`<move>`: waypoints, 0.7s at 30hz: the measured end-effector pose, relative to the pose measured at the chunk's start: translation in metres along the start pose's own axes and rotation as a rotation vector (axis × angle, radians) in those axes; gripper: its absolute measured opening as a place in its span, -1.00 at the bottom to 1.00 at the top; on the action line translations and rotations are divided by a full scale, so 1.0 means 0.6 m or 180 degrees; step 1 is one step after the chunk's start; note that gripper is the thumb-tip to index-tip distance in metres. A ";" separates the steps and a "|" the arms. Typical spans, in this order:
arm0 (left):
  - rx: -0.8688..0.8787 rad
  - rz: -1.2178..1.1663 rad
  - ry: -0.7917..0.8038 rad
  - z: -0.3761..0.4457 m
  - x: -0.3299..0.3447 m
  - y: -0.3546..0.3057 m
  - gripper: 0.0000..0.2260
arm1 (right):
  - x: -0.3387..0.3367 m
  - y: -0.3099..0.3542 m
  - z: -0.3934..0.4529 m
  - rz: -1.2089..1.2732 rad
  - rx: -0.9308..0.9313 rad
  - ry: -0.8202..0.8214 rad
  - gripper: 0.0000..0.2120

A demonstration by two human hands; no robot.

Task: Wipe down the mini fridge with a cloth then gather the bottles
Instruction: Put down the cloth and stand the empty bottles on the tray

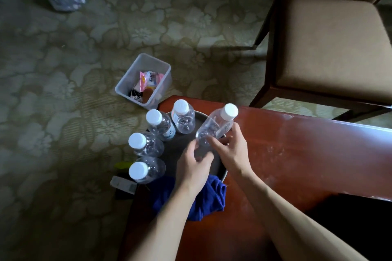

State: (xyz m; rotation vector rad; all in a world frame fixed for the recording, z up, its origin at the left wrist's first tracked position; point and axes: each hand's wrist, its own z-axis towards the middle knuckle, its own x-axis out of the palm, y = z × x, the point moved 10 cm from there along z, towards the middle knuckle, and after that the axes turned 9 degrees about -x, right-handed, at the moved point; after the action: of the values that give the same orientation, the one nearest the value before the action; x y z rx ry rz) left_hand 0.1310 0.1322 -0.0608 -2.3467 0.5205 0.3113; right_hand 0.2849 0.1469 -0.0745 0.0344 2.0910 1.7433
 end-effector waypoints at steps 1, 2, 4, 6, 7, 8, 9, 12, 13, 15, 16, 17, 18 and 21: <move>-0.0014 -0.0071 0.0041 0.003 0.003 0.004 -0.60 | 0.003 0.000 -0.001 -0.0191 -0.0114 0.0038 -0.55; -0.0033 -0.0161 0.0053 0.007 0.005 0.009 -0.60 | 0.006 0.000 -0.001 -0.0391 -0.0216 0.0066 -0.50; -0.0071 -0.0324 -0.0006 0.016 0.002 0.018 -0.61 | 0.014 0.001 0.000 -0.0616 -0.0316 0.0123 -0.47; -0.0103 -0.0415 -0.0030 0.023 0.001 0.024 -0.61 | 0.023 0.007 0.004 -0.0676 -0.0357 0.0157 -0.47; -0.0129 -0.0456 -0.0028 0.025 0.001 0.026 -0.60 | 0.027 0.011 0.007 -0.0703 -0.0372 0.0169 -0.49; -0.0147 -0.0506 -0.0023 0.026 0.000 0.027 -0.59 | 0.031 0.014 0.010 -0.0720 -0.0384 0.0172 -0.50; -0.0149 -0.0552 -0.0016 0.027 -0.001 0.027 -0.58 | 0.033 0.017 0.013 -0.0739 -0.0393 0.0167 -0.50; -0.0110 -0.0602 0.0015 0.029 -0.005 0.022 -0.59 | 0.038 0.022 0.019 -0.0812 -0.0421 0.0131 -0.49; -0.0112 -0.0585 0.0036 0.032 -0.006 0.022 -0.59 | 0.040 0.023 0.020 -0.0828 -0.0422 0.0127 -0.48; -0.0136 -0.0576 0.0055 0.038 -0.007 0.025 -0.60 | 0.045 0.022 0.022 -0.0866 -0.0427 0.0145 -0.46; -0.0138 -0.0571 0.0059 0.040 -0.009 0.026 -0.60 | 0.049 0.022 0.023 -0.0894 -0.0428 0.0160 -0.46; -0.0138 -0.0566 0.0062 0.040 -0.011 0.026 -0.60 | 0.051 0.022 0.023 -0.0939 -0.0424 0.0178 -0.46; -0.0140 -0.0561 0.0066 0.040 -0.014 0.026 -0.60 | 0.054 0.022 0.023 -0.1000 -0.0423 0.0194 -0.47; -0.0105 -0.0545 0.0111 0.037 -0.015 0.025 -0.62 | 0.056 0.018 0.026 -0.1365 -0.0365 0.0275 -0.52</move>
State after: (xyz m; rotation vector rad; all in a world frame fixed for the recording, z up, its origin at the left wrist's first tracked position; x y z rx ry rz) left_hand 0.1147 0.1395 -0.0825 -2.4135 0.3299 0.2011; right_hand 0.2565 0.1733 -0.0762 -0.4934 1.8755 1.6139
